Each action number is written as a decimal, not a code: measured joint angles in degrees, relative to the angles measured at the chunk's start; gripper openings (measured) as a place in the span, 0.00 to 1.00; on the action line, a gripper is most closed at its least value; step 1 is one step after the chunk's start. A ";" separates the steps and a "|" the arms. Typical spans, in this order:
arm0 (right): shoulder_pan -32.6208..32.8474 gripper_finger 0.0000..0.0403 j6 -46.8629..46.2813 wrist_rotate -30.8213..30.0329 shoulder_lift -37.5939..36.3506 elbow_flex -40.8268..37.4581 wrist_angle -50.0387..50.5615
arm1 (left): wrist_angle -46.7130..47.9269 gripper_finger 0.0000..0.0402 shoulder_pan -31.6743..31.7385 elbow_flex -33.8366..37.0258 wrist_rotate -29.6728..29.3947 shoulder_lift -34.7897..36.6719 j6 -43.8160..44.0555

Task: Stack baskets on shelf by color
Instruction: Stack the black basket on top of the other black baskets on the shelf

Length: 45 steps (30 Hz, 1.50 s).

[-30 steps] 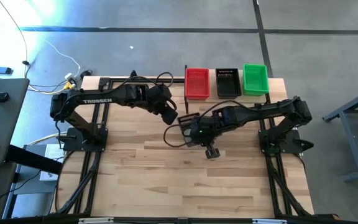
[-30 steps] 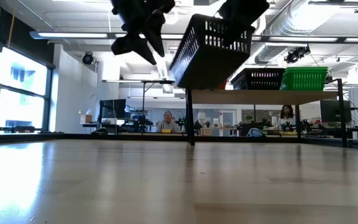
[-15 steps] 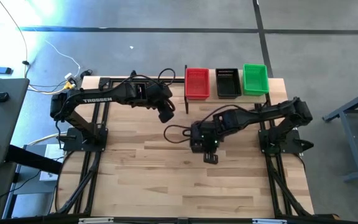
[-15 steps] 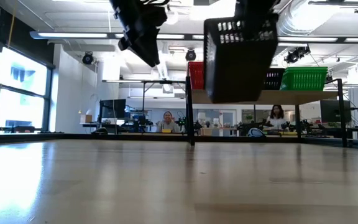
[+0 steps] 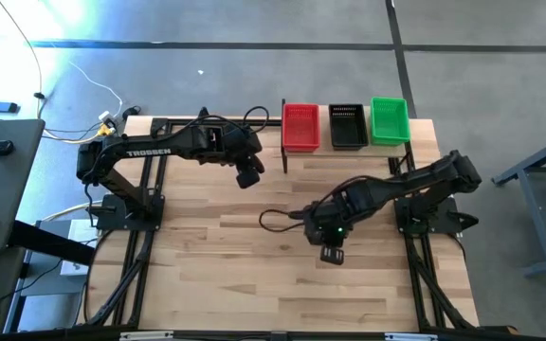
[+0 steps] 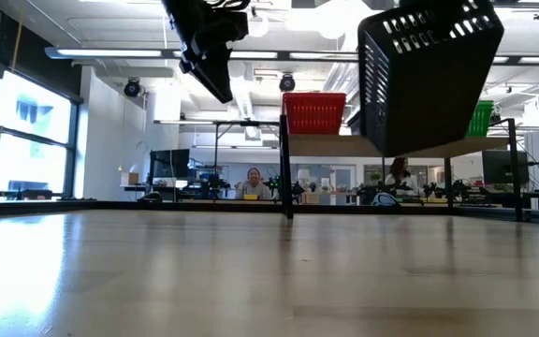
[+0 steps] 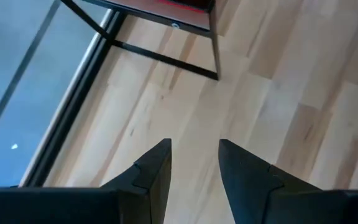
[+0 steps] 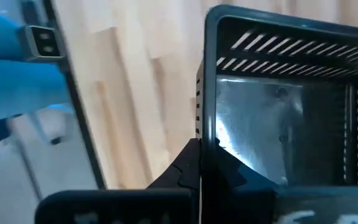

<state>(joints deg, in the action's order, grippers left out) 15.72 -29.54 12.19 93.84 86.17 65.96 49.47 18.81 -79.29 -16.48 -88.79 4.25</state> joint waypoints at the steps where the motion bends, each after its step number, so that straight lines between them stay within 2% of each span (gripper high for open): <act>1: 0.18 0.00 -0.32 -1.24 -0.54 0.00 0.94 | 0.00 0.30 0.00 0.00 -0.54 0.00 -0.02; 8: -0.33 0.00 0.00 -8.06 -6.47 0.00 5.23 | -0.19 0.30 0.13 0.00 -3.20 0.00 -1.93; 14: -3.91 0.00 5.86 -14.50 -13.90 0.00 6.51 | -0.44 0.30 1.28 0.00 -3.51 0.00 -1.92; 23: -13.70 0.00 23.31 -25.98 -25.54 0.00 6.90 | -1.91 0.30 4.33 0.00 -3.71 0.00 -1.42; 29: -21.50 0.00 38.13 -32.99 -29.51 0.00 6.36 | -3.22 0.30 5.77 0.00 -3.68 0.00 -1.28; 36: -30.91 0.00 55.20 -32.71 -29.94 0.00 3.92 | -3.43 0.30 6.88 0.00 -3.68 0.00 0.19; 41: -37.64 0.00 64.21 -25.45 -29.94 0.00 0.45 | -3.45 0.30 7.93 0.00 -3.71 0.00 2.47; 45: -41.99 0.00 66.87 -21.59 -29.70 -0.04 -0.58 | -3.45 0.30 8.66 0.00 -3.71 0.00 3.27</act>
<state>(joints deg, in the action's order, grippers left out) -26.27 37.34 -9.40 64.14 86.13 65.38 46.02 27.47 -79.29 -20.18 -88.79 7.51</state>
